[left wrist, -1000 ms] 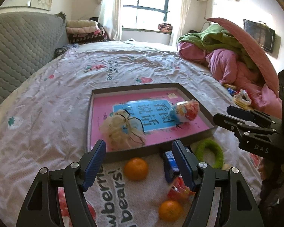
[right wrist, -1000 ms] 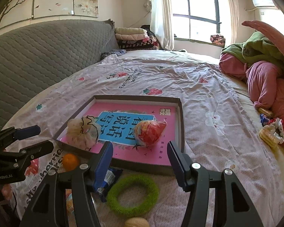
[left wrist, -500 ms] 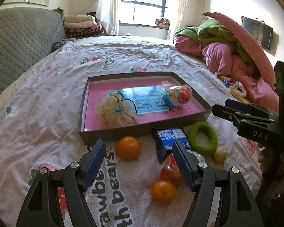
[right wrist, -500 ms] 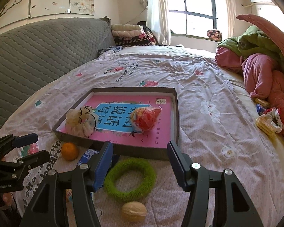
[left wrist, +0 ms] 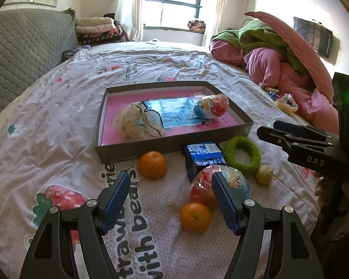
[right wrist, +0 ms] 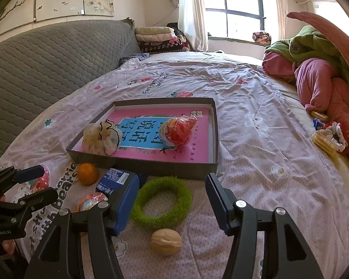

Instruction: Organize objects

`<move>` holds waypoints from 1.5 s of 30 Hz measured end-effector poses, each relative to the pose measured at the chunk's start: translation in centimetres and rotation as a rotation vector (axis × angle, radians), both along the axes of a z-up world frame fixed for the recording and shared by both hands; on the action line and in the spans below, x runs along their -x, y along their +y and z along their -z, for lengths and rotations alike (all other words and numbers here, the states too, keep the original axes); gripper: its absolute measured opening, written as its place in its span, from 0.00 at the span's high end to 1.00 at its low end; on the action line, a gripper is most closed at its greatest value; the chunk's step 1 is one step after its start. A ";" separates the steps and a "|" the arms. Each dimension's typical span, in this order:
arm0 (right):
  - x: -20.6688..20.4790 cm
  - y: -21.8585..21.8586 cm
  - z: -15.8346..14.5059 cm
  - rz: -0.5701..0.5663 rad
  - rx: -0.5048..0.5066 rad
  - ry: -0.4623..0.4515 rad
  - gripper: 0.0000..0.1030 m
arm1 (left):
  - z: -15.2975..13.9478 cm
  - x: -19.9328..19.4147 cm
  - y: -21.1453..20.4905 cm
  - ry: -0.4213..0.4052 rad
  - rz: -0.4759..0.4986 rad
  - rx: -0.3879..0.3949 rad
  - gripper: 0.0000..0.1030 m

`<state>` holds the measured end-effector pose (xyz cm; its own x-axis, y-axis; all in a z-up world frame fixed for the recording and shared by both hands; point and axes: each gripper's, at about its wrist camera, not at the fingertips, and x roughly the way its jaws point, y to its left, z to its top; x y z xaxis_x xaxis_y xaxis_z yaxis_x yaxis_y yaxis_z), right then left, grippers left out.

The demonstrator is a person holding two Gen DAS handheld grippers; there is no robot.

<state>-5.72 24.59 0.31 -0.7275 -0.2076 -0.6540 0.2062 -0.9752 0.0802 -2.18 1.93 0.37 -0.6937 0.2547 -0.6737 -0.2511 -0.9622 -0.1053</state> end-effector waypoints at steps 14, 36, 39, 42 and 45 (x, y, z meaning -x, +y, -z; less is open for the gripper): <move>-0.7 0.3 0.4 0.001 0.003 -0.019 0.42 | 1.3 -1.3 1.0 -0.034 0.030 0.023 0.28; -2.9 -0.4 1.6 -0.022 -0.013 -0.061 0.42 | 2.5 -2.4 1.6 -0.093 0.021 0.034 0.28; -3.0 -0.4 1.7 -0.022 -0.012 -0.066 0.42 | 2.6 -2.5 1.7 -0.098 0.027 0.036 0.28; -3.1 -0.3 1.7 -0.020 -0.013 -0.069 0.42 | 2.7 -2.6 1.8 -0.102 0.029 0.041 0.28; -3.2 -0.3 1.8 -0.018 -0.013 -0.074 0.42 | 2.8 -2.6 1.8 -0.108 0.029 0.042 0.28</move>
<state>-2.48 24.25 -1.50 -0.6734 -0.2112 -0.7084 0.2174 -0.9725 0.0833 0.42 3.77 -2.45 -0.6089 0.2433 -0.7550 -0.2681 -0.9589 -0.0928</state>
